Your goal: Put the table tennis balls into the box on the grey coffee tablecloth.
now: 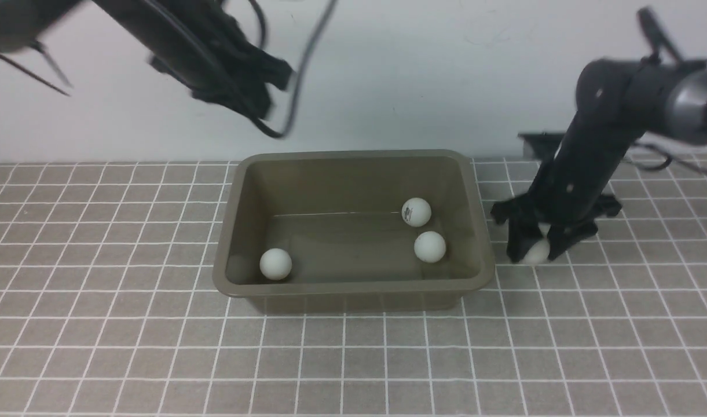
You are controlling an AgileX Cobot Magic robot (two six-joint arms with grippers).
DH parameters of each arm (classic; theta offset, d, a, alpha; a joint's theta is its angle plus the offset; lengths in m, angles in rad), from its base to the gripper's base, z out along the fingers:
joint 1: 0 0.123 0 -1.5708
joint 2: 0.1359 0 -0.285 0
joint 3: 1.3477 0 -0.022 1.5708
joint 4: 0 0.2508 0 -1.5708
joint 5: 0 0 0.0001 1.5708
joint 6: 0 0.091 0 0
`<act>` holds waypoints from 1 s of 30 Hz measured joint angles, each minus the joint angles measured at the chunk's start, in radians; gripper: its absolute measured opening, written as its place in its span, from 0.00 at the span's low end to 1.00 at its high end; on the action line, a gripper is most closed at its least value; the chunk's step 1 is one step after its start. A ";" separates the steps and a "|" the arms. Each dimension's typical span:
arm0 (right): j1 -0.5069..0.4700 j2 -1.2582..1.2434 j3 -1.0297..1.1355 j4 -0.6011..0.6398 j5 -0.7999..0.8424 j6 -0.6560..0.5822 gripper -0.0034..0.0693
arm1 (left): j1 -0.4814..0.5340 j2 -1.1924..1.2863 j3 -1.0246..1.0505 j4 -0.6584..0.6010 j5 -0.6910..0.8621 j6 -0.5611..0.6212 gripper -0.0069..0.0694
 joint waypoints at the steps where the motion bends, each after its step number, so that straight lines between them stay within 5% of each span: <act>1: 0.000 -0.019 0.000 0.004 0.002 0.008 0.55 | 0.004 -0.013 0.005 0.003 0.002 -0.004 0.13; 11: 0.206 -0.155 -0.004 0.106 -0.197 0.002 0.55 | 0.105 -0.406 0.498 -0.011 -0.161 -0.024 0.08; 13: 0.224 -0.131 -0.003 0.107 -0.231 0.014 0.59 | 0.106 -0.446 0.575 -0.035 -0.197 -0.024 0.08; 17: 0.237 -0.107 -0.024 0.096 -0.238 0.012 0.82 | 0.107 -0.561 0.736 -0.163 -0.309 0.008 0.08; 20: 0.236 -0.113 -0.066 0.064 -0.181 0.004 0.86 | 0.107 -0.582 0.764 -0.198 -0.328 0.053 0.08; 23: 0.236 -0.196 -0.140 -0.043 -0.032 0.007 0.67 | 0.107 -0.586 0.771 -0.221 -0.323 0.092 0.08; 25: 0.236 -0.288 -0.154 -0.128 0.012 0.033 0.37 | 0.107 -0.586 0.771 -0.225 -0.319 0.100 0.08; 26: 0.236 -0.299 -0.154 -0.136 0.014 0.037 0.37 | 0.107 -0.586 0.771 -0.225 -0.319 0.100 0.08; 28: 0.235 -0.474 -0.147 -0.233 0.028 0.099 0.11 | 0.107 -0.586 0.771 -0.247 -0.310 0.115 0.08; 30: 0.235 -0.626 -0.110 -0.278 0.016 0.139 0.05 | 0.107 -0.586 0.771 -0.268 -0.310 0.134 0.08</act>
